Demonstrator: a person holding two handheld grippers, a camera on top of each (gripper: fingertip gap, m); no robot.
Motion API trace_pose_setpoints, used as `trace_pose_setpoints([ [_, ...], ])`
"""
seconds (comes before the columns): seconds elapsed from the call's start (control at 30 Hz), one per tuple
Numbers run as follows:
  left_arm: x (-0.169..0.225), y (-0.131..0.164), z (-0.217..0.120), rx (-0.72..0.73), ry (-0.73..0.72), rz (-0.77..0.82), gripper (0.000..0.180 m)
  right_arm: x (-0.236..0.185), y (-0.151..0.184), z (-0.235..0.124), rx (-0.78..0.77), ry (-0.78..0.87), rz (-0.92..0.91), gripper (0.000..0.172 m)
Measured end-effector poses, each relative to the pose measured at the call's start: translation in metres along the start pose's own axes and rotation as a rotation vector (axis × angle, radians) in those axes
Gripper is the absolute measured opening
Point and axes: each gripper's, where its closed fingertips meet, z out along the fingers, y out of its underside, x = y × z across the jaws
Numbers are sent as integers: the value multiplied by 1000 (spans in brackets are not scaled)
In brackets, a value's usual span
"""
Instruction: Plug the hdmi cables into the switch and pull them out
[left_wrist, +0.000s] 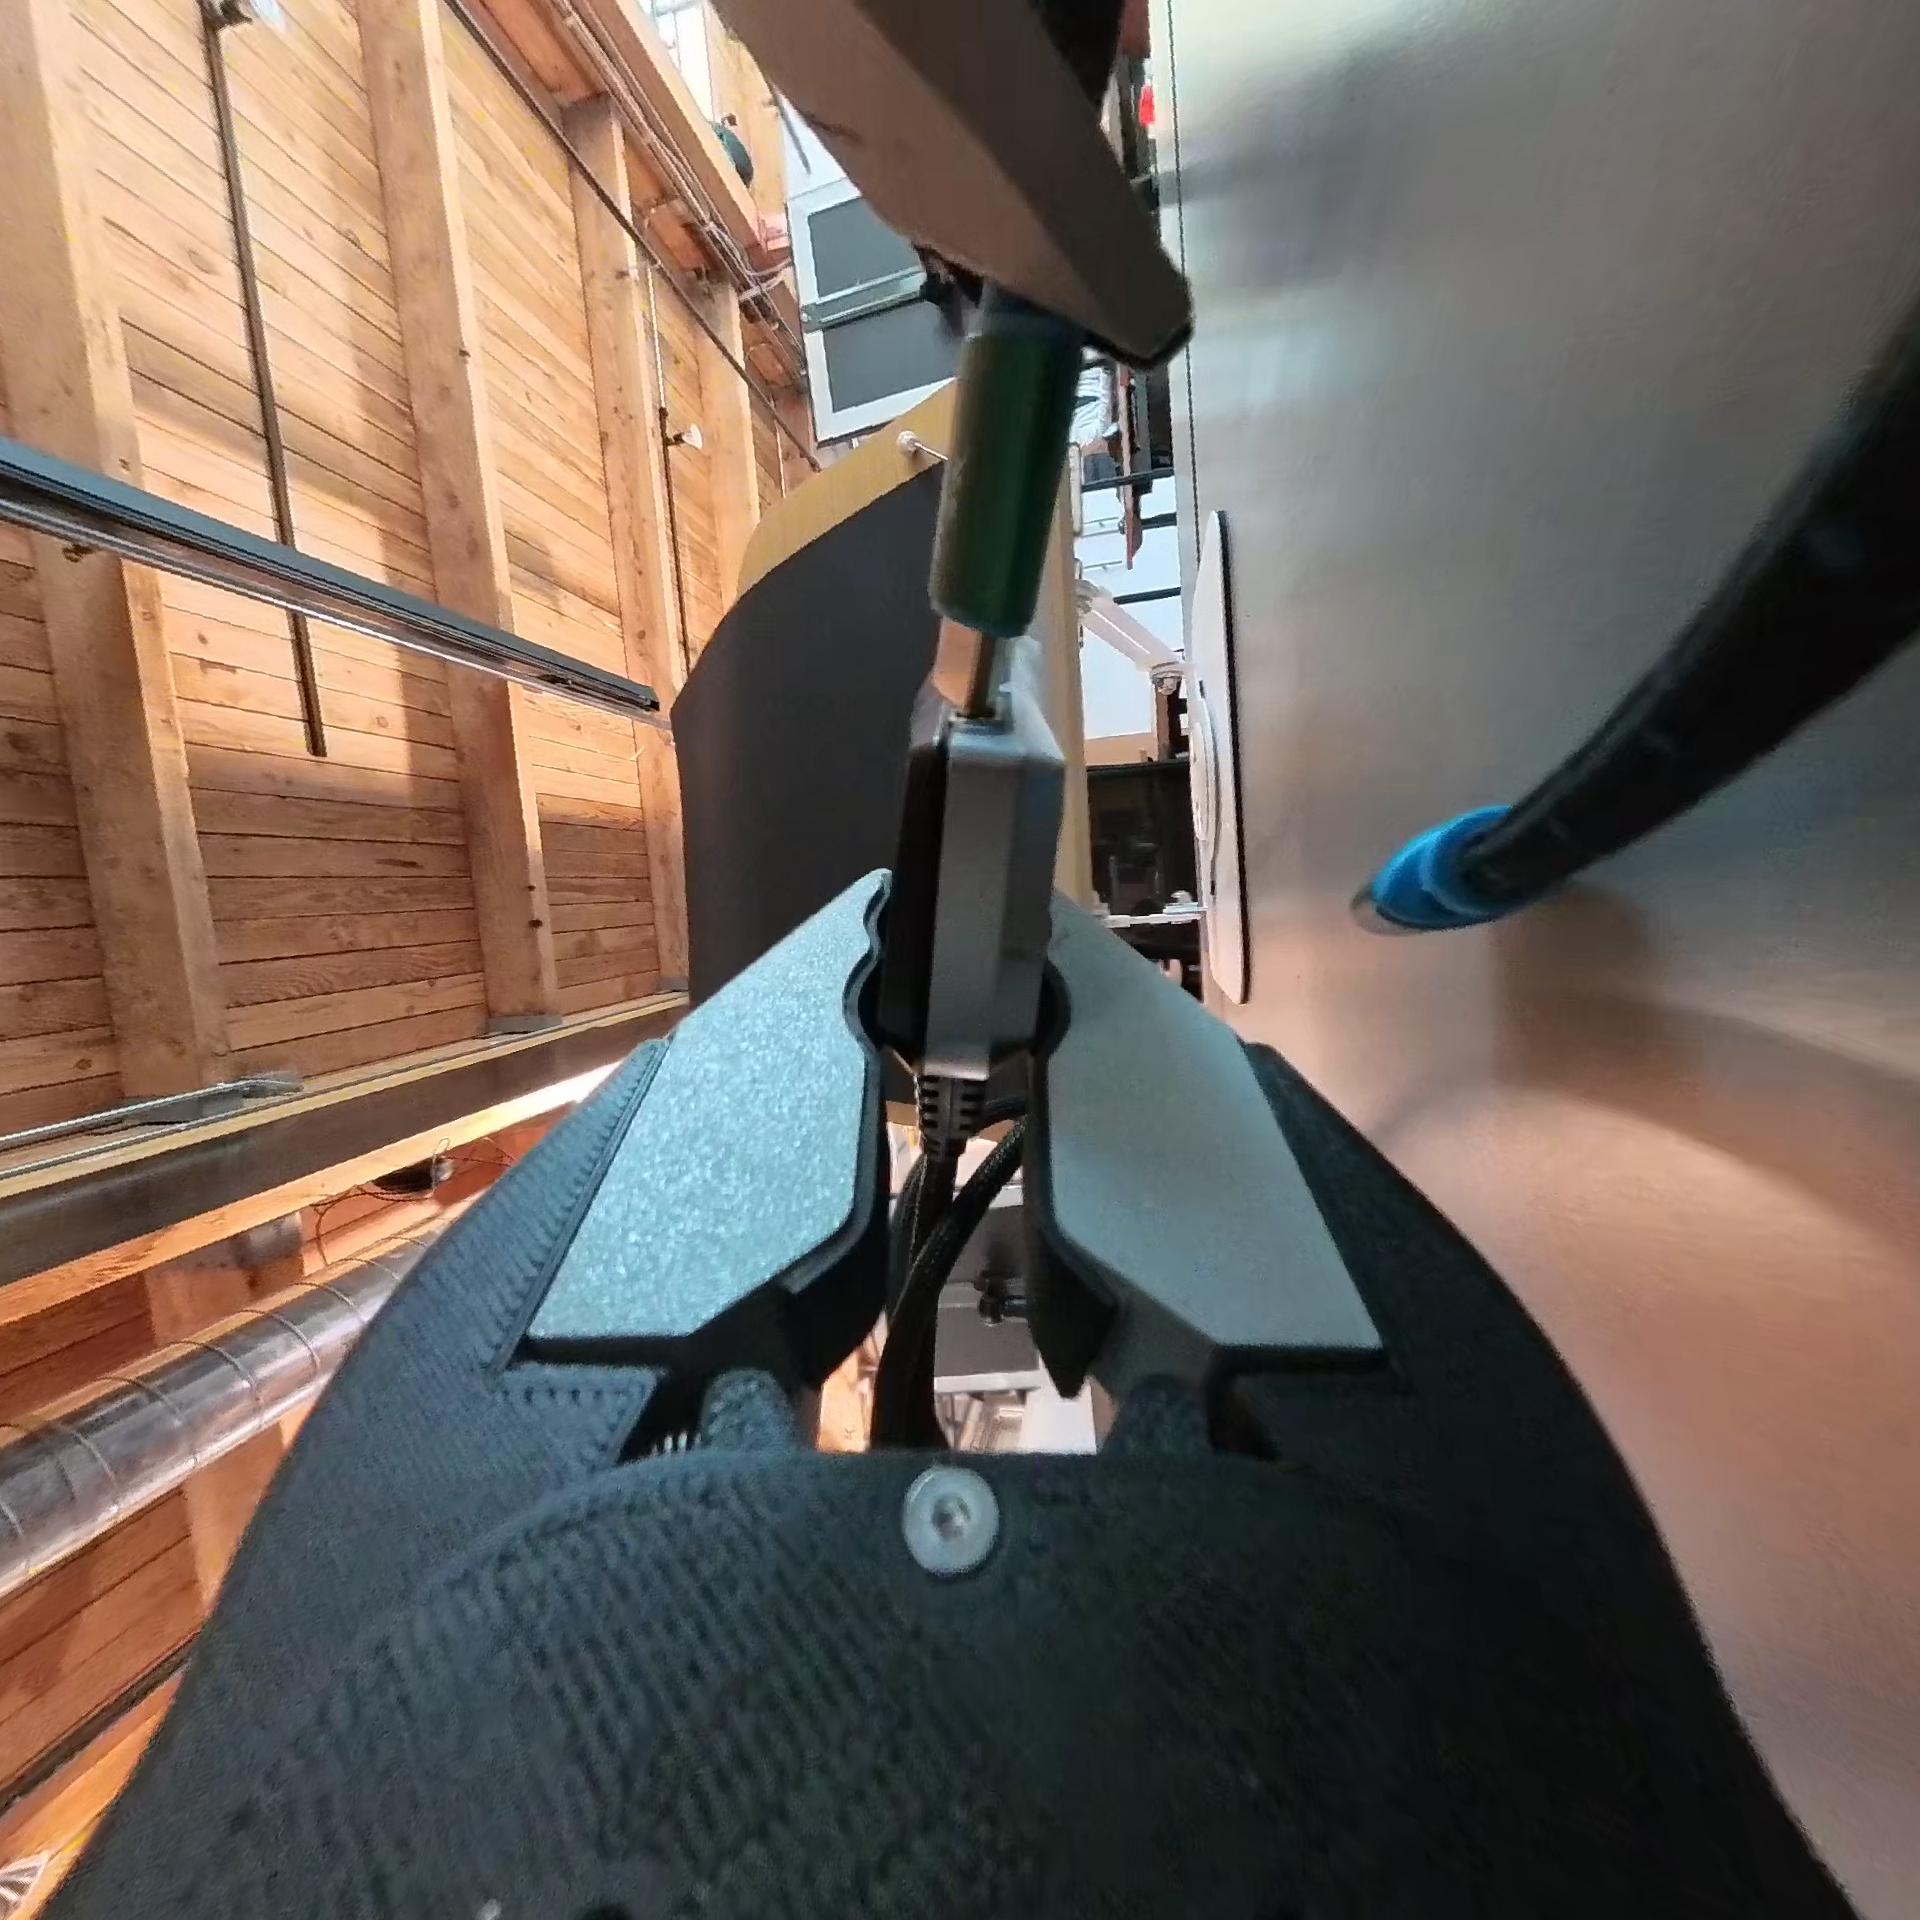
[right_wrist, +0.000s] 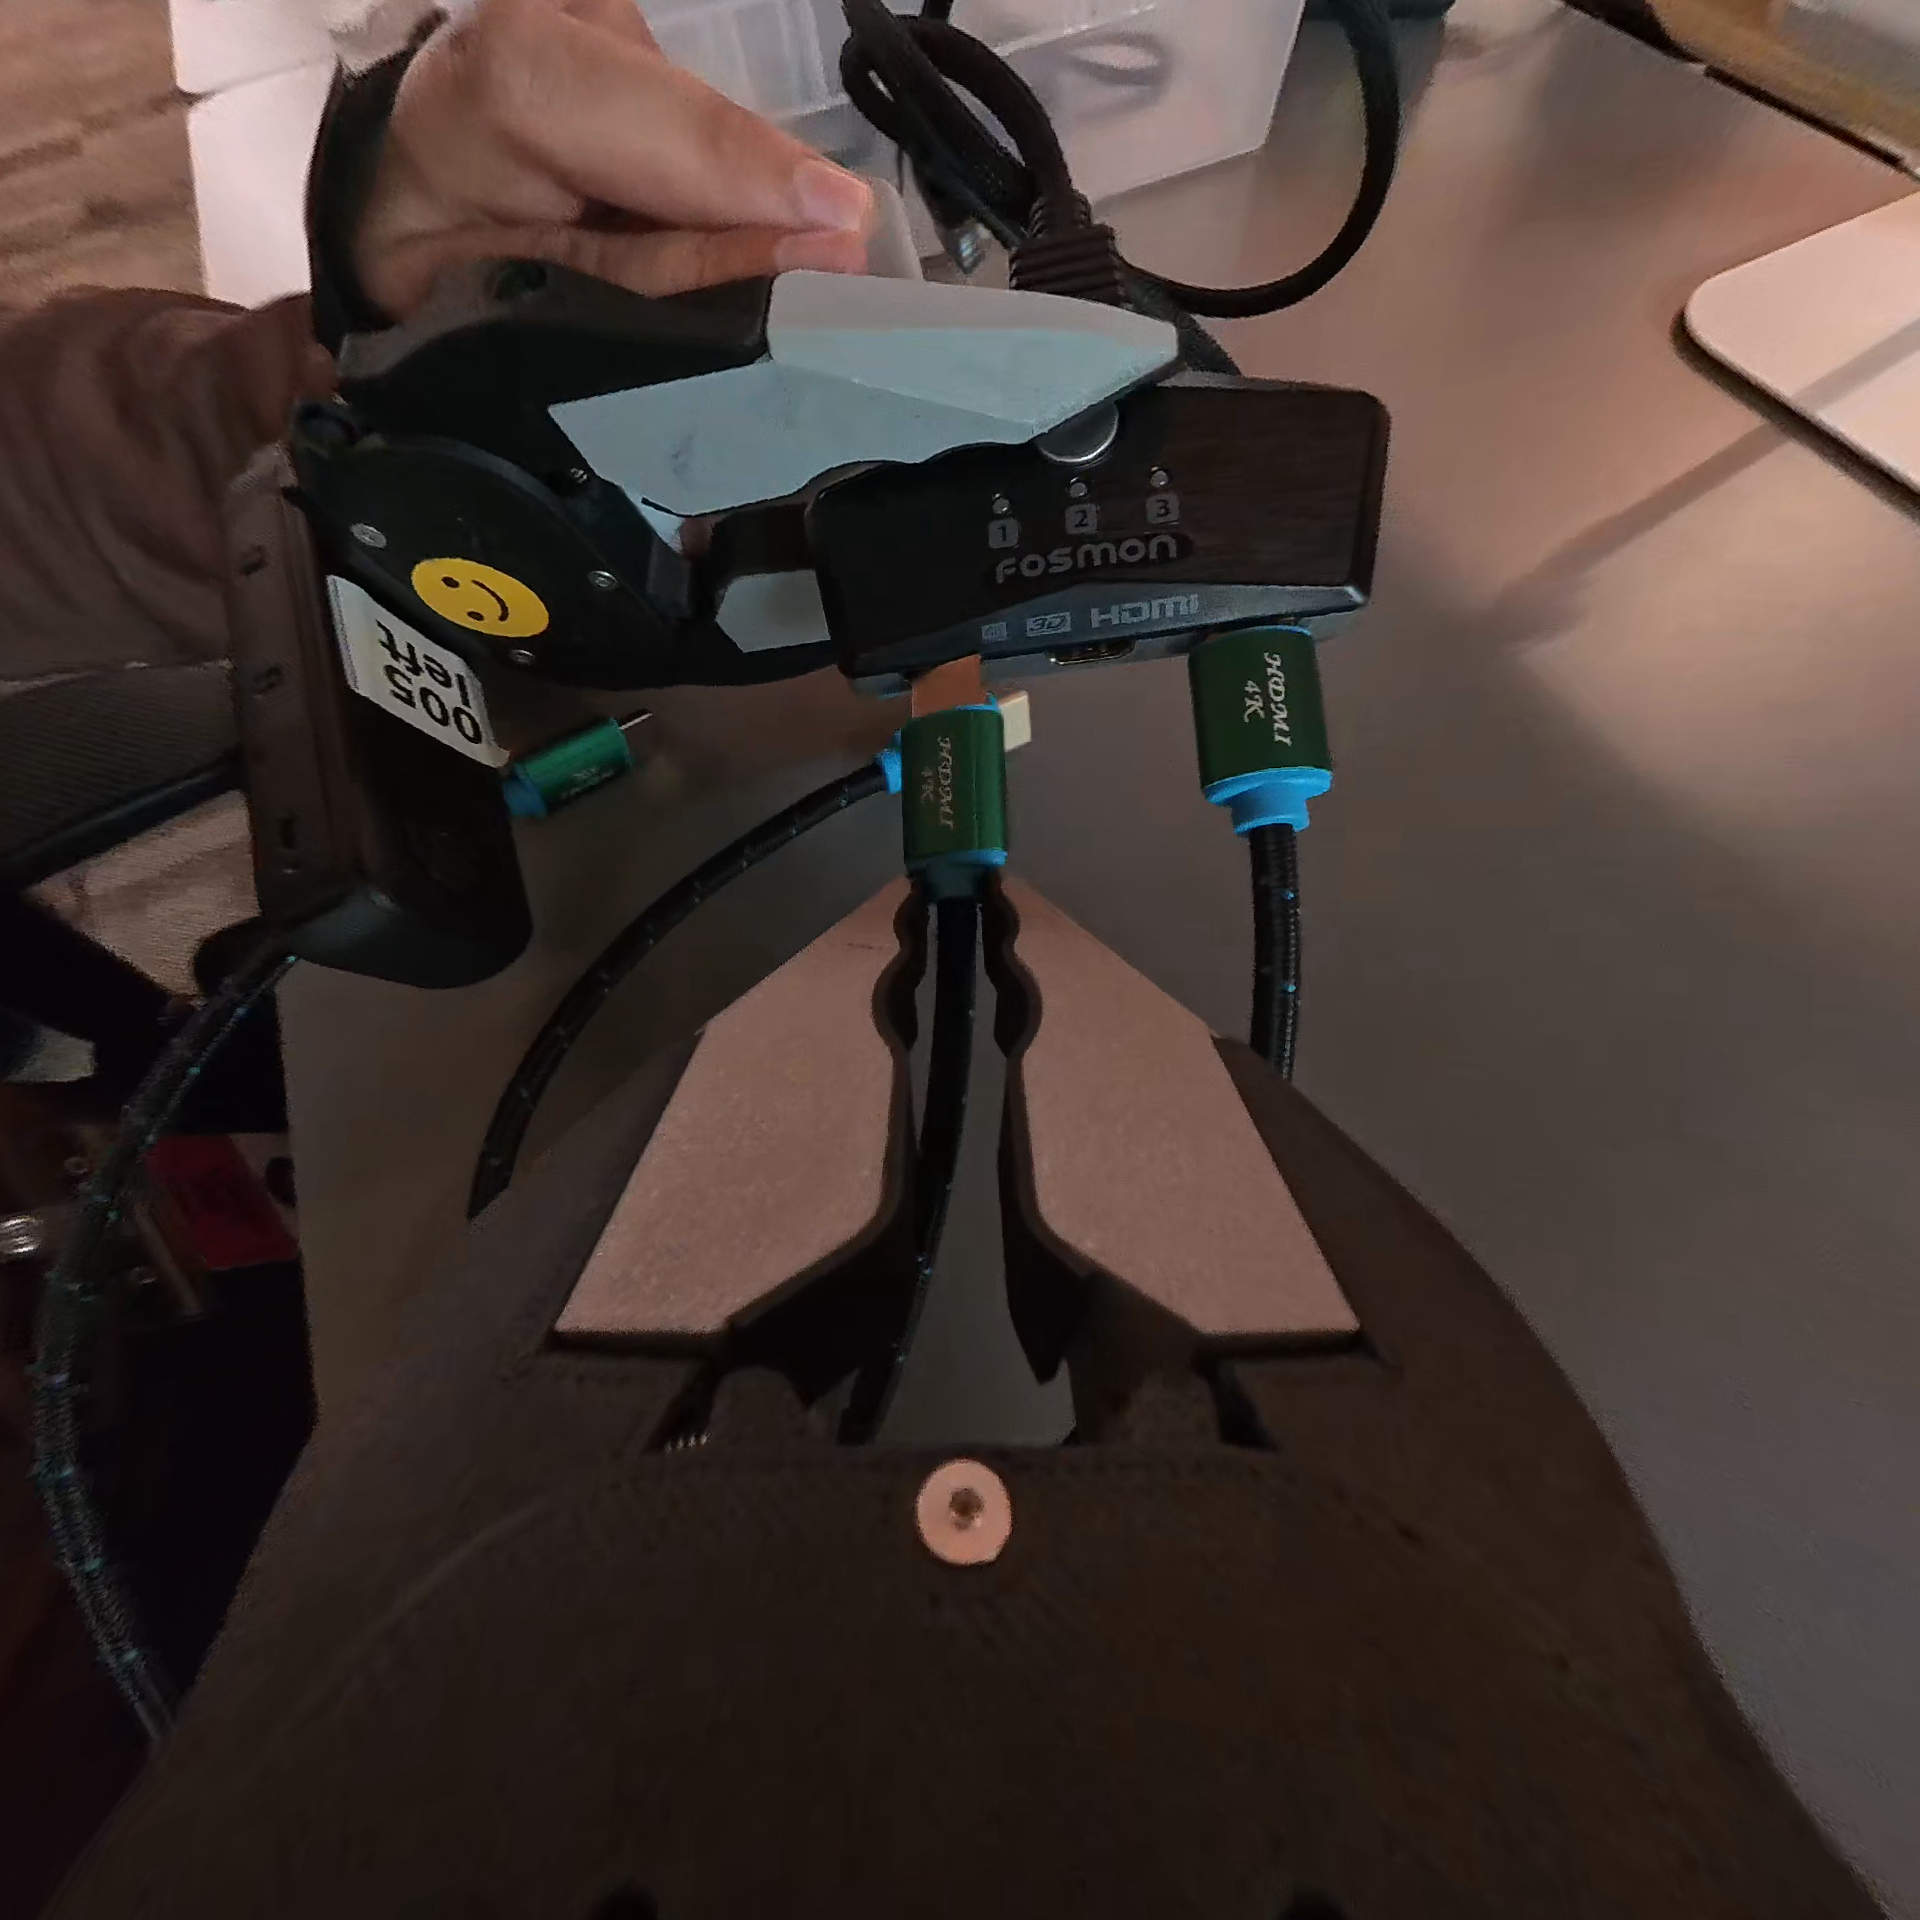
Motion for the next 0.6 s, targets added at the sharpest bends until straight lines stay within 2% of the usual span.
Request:
trace_pose_setpoints([
  [0.33, -11, -2, -3, -4, -66, 52, 21, -7, -2, -3, 34, -198, 223, 6],
  [0.6, -9, 0, -3, -39, -56, 67, 21, -5, 1, -1, 21, -169, 220, 7],
])
